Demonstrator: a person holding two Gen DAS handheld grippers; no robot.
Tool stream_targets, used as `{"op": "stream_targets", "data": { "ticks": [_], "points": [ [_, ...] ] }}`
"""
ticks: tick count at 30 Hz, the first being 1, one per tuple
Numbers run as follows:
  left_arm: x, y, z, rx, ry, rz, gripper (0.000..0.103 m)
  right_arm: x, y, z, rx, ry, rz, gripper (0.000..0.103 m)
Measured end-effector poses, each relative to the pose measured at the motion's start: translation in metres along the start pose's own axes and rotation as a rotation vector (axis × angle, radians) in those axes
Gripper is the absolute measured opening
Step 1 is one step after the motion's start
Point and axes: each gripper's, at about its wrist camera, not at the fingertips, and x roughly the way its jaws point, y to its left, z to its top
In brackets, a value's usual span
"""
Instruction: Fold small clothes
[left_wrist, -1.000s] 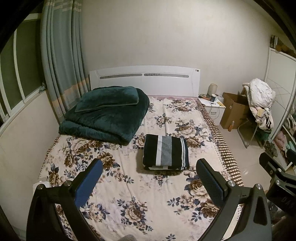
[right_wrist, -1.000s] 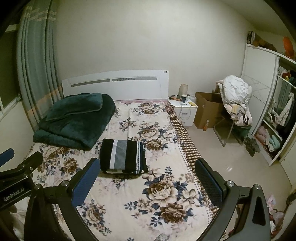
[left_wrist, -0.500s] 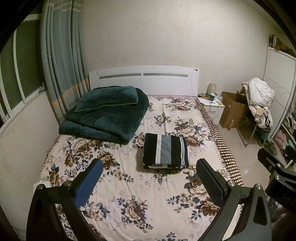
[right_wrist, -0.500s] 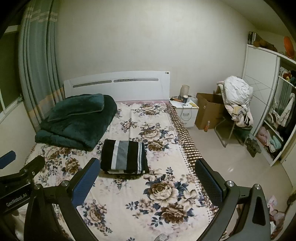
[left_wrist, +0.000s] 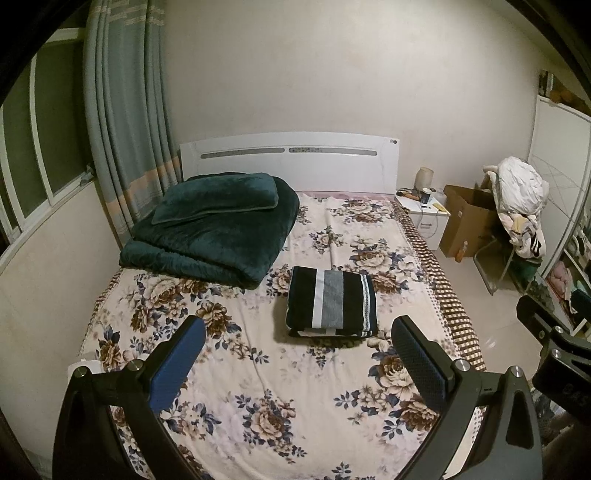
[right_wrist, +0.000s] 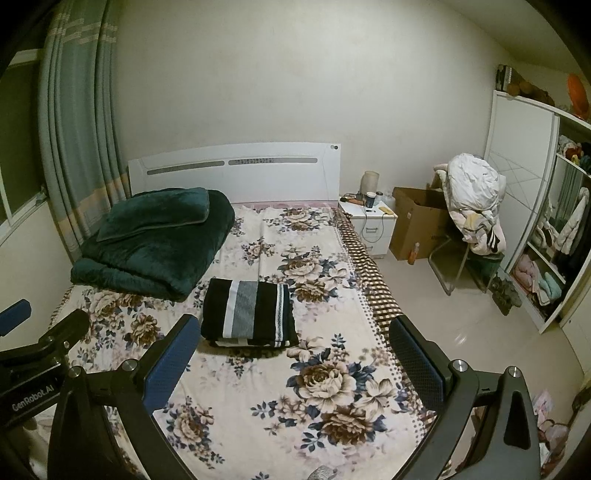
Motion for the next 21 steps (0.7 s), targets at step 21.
{"op": "stream_targets", "data": {
  "ticks": [21],
  "points": [
    [-0.0024,0.0026,-0.0005,-0.002,-0.005,0.002,0.103,-0.0016,0.0028,-0.0034,0.002,-0.003,-0.002,0.103]
  ]
}}
